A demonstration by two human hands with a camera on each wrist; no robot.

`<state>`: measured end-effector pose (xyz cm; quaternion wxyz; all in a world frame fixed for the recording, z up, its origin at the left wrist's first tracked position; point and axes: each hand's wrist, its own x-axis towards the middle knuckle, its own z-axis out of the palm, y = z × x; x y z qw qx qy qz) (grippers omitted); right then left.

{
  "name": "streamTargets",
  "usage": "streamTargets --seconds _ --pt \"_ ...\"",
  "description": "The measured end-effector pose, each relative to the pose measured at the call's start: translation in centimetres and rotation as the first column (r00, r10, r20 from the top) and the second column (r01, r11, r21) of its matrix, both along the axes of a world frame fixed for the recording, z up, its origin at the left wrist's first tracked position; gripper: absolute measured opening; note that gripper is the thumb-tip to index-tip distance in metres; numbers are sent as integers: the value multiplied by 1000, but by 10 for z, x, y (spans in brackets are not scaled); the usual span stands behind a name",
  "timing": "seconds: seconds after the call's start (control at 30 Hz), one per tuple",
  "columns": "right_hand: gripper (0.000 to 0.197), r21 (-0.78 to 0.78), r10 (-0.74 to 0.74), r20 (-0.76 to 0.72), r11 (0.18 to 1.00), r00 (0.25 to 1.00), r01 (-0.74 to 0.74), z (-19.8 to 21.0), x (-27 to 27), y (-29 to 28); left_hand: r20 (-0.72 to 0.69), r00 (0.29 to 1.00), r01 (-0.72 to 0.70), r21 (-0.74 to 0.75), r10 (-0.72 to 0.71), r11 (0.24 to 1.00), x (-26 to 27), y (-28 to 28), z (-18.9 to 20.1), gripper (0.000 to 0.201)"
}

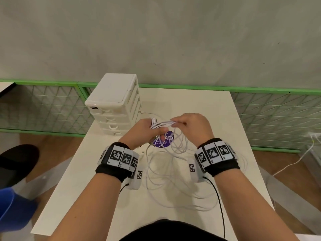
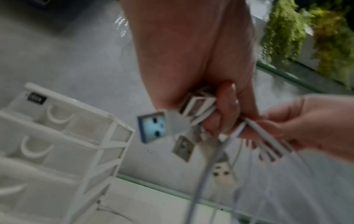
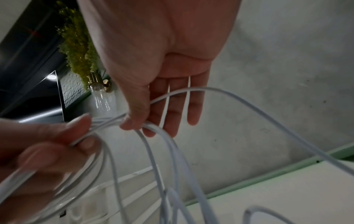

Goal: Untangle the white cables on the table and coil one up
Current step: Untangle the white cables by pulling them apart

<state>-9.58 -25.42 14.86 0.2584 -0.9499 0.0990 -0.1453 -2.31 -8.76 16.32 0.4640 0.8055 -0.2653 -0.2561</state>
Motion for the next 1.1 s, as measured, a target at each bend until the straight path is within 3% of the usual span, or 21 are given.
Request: streamTargets --seconds 0.07,0.13,0.23,0.3,0.37,0.4,0.47,0.5,0.53,0.6,0.67,0.73,0.8,0.9,1.0,1.1 --pt "19 97 -30 30 995 999 27 7 -3 -7 -5 1000 -5 40 6 999 3 7 -3 24" --pt "17 310 -165 124 943 979 119 14 -7 -19 11 1000 -9 90 8 996 8 18 -11 28" --pt "20 603 -460 198 753 865 262 21 -14 -49 10 998 58 196 -61 979 13 33 -24 29" --pt "17 734 -648 224 604 728 312 27 -19 -71 -18 992 124 275 -123 954 16 40 -34 29" --pt "17 760 -737 223 541 638 360 29 -24 -87 -83 984 177 284 -160 942 15 43 -44 31" --pt "20 698 -735 190 567 651 436 28 -27 -94 -94 986 162 285 -141 945 14 43 -46 32" --pt "29 383 -692 -27 659 721 647 19 -31 -104 -35 999 50 283 -42 958 14 40 -47 39" --pt "38 238 -650 -145 709 746 664 13 -33 -103 15 1000 -10 259 7 966 14 37 -45 41" --pt "50 163 -585 -194 772 788 614 7 -33 -98 57 997 -59 217 48 974 14 33 -43 43" --pt "64 165 -371 -100 909 923 383 -4 -29 -74 105 988 -129 110 118 985 13 24 -36 45" --pt "57 214 -88 31 974 996 80 -11 -21 -40 85 979 -186 12 185 982 12 15 -31 42" --pt "37 194 130 41 972 991 -135 -22 -13 -10 25 979 -201 -68 203 977 10 6 -25 36" --pt "22 155 235 -37 961 971 -227 -36 -6 7 0 982 -189 -128 191 974 11 2 -21 39" --pt "23 111 298 -227 954 927 -280 -54 -1 21 -1 978 -206 -173 209 963 14 3 -15 41" --pt "27 192 334 -408 941 850 -278 -60 -3 26 11 976 -214 -166 219 963 18 6 -15 36" --pt "27 265 352 -479 931 804 -250 -67 -1 30 30 965 -254 -117 259 960 20 13 -21 39"
